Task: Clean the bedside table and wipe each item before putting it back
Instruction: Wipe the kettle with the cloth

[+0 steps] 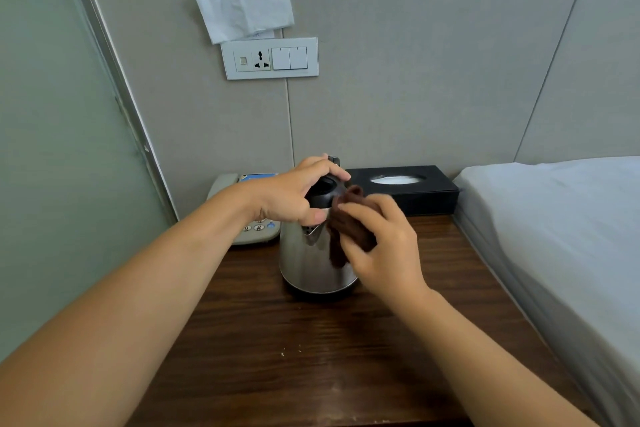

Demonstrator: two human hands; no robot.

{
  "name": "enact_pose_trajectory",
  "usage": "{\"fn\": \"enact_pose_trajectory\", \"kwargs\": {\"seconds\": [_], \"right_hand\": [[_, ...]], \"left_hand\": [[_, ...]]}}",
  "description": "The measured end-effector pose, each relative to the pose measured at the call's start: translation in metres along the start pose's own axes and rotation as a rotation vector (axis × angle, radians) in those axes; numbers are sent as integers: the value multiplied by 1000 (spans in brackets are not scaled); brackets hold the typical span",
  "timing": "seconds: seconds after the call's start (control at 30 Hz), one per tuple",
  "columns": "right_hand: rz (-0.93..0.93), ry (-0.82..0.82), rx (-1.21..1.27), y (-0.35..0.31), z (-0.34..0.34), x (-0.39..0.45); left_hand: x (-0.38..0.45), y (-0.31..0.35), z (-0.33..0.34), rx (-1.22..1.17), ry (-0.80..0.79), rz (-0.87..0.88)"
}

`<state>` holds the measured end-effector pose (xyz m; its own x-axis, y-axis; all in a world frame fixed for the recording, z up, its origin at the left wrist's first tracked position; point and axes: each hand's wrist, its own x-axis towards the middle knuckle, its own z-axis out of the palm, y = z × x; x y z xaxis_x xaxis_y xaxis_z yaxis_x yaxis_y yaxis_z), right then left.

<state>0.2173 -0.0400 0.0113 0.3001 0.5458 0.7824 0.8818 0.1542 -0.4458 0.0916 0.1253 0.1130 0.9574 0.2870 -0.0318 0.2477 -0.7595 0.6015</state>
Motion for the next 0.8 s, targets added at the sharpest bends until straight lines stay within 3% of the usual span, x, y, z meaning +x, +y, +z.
{"fn": "enact_pose_trajectory", "kwargs": {"seconds": [0.13, 0.3, 0.53, 0.7, 0.8], "right_hand": [[-15, -125, 4, -1, -10, -16], [175, -16, 59, -10, -7, 18], [98, -83, 115, 2, 3, -34], [210, -133, 173, 10, -7, -48], [251, -54, 207, 2, -12, -17]], "left_hand": [[-2, 3, 2, -3, -6, -17], [-2, 5, 2, -88, 1, -5], [-1, 6, 5, -114, -12, -10], [2, 7, 6, -75, 1, -34], [2, 6, 7, -56, 21, -49]]}}
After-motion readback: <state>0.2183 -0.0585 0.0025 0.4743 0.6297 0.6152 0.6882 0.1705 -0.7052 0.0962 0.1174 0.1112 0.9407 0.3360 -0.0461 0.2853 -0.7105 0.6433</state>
